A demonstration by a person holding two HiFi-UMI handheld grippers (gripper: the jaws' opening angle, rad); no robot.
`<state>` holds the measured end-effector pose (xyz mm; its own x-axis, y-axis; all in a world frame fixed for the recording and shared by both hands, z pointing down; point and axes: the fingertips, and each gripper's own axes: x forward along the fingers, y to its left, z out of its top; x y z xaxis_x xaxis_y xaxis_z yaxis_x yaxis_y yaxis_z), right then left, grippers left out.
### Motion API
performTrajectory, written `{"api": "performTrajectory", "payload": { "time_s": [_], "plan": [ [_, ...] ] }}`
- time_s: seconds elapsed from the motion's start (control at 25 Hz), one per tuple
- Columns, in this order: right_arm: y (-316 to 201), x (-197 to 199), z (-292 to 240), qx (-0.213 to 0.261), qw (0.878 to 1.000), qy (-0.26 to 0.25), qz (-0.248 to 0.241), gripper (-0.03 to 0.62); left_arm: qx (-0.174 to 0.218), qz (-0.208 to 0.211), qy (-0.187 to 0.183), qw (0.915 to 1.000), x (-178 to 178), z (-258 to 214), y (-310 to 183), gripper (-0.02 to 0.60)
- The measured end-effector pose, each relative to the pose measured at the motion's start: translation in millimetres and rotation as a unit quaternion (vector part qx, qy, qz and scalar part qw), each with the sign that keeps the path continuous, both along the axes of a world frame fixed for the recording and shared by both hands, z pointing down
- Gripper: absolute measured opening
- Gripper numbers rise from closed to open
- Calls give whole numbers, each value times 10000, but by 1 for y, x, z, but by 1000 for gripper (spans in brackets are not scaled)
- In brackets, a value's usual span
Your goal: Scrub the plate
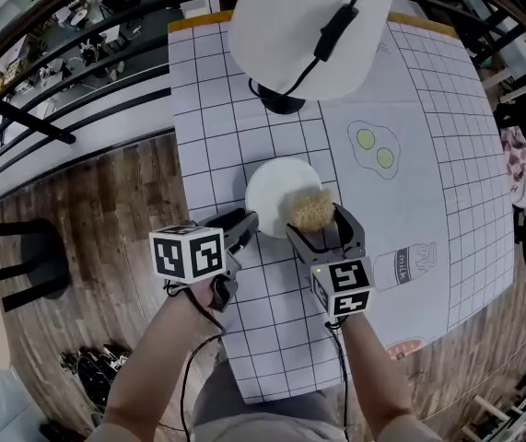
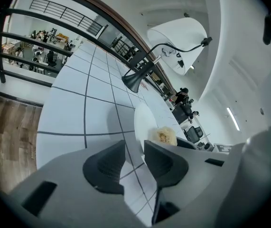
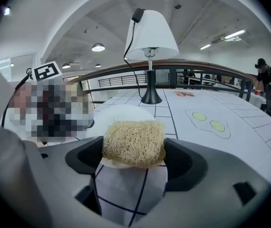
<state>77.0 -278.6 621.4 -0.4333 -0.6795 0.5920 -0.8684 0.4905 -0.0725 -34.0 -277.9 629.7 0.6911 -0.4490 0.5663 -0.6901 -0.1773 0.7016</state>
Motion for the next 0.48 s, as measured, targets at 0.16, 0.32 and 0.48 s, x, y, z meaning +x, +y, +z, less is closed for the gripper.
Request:
{"api": "performTrajectory", "payload": {
  "time_s": [0.16,0.32,0.48],
  "plan": [
    [-1,-1,-1,51,10000,-33,-61,391,-47,5,-1,10000,2,1,-1,115],
    [0,-3,0,69,9998,-6,-183,391,-193,68,395,9990,15,0,3,74],
    [0,-5,-1,44,9996,-40,-281,391,-198,27,503,9985,15,0,2,50]
  ]
}}
